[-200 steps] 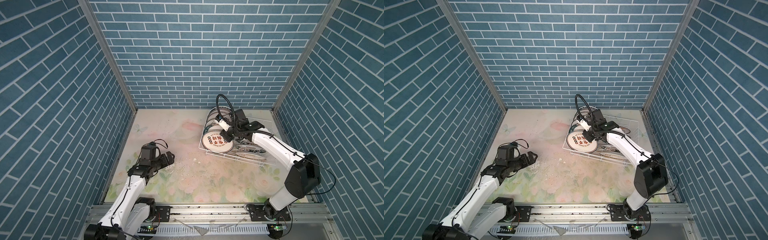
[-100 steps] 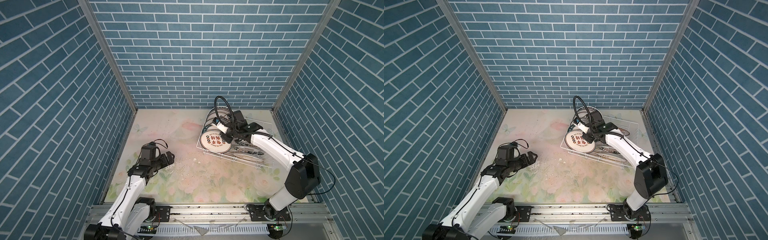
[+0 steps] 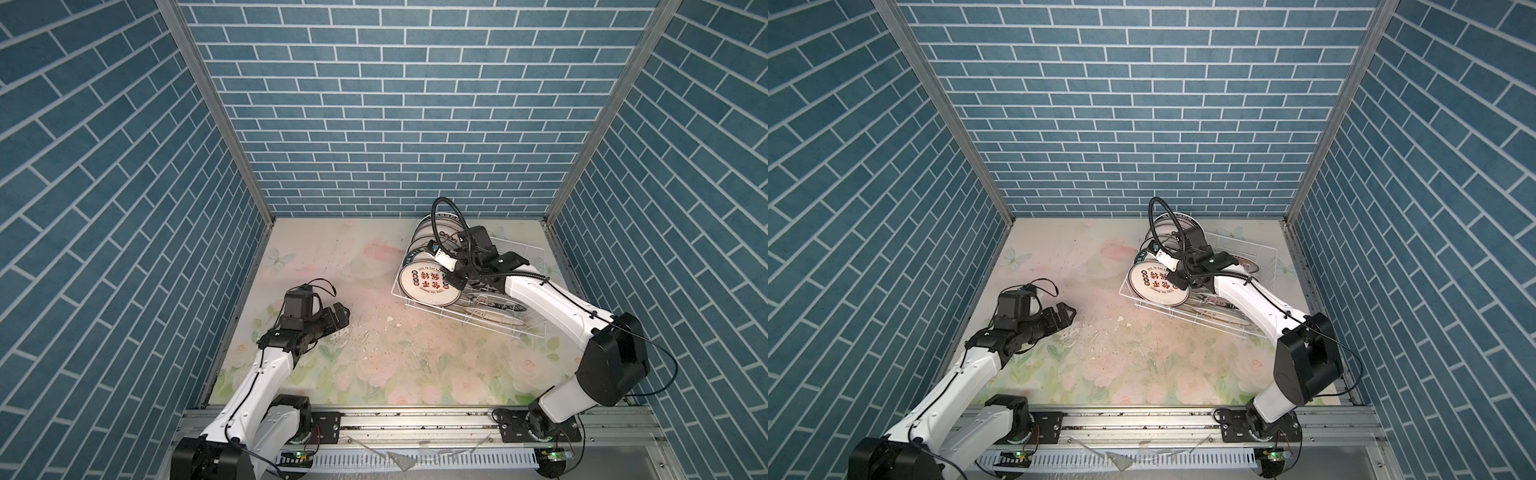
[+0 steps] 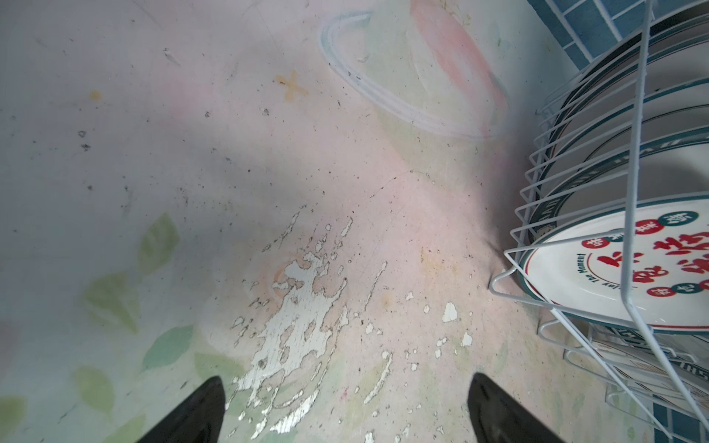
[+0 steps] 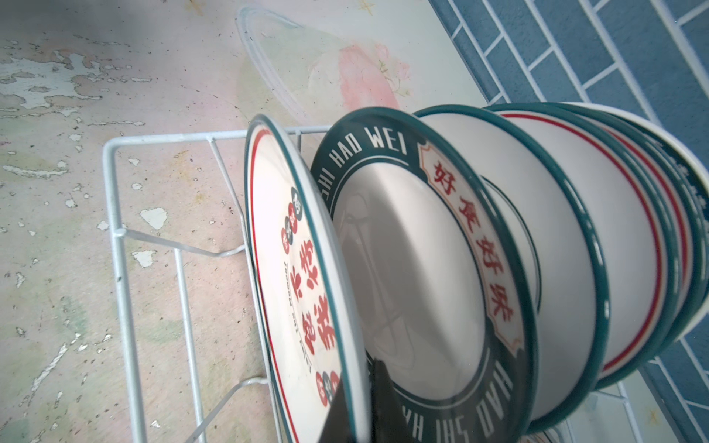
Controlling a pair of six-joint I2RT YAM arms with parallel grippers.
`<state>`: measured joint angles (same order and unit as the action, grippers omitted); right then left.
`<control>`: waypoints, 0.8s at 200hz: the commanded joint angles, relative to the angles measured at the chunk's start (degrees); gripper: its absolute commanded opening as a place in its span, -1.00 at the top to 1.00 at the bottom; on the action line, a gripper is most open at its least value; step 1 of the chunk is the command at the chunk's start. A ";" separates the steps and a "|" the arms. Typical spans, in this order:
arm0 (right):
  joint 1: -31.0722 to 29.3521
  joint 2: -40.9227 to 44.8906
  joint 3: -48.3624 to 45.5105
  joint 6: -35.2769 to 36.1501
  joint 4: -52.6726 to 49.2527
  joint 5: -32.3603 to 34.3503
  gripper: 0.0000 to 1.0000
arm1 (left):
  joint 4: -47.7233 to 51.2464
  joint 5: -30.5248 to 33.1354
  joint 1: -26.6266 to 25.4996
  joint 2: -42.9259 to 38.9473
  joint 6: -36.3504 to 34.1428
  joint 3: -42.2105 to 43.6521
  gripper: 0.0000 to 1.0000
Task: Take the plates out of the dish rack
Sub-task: 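Lower the right gripper between the outermost plates to grasp one, then close the right gripper on the outermost plate and lift it from the rack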
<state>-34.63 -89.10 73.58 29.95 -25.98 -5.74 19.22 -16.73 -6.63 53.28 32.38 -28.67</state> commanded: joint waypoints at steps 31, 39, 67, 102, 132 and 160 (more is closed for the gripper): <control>-0.91 4.29 -4.77 2.75 -1.22 -4.65 1.00 | -1.33 -0.45 -0.13 0.25 0.21 0.69 -0.99; -0.88 4.91 -5.16 3.15 -0.78 -4.03 1.00 | -1.30 -0.47 -0.13 0.32 0.19 0.65 -0.99; -0.79 7.19 -6.06 3.77 0.33 -3.45 1.00 | -0.94 -0.47 -0.13 0.08 0.01 0.80 -0.99; -0.79 10.95 -7.60 3.54 2.23 -5.22 1.00 | -1.18 -0.49 -0.13 0.03 0.14 0.87 -0.99; -0.79 13.85 -7.94 2.58 3.84 -7.33 1.00 | -1.74 -1.19 -0.13 -0.18 0.02 1.02 -0.99; -0.79 15.04 -6.56 2.61 3.76 -6.42 1.00 | -1.66 -1.48 -0.13 -1.21 0.05 1.02 -0.99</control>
<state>-35.18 -76.03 66.65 32.86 -23.44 -9.50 18.09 -17.65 -6.63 53.19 32.56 -28.38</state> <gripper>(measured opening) 0.085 0.994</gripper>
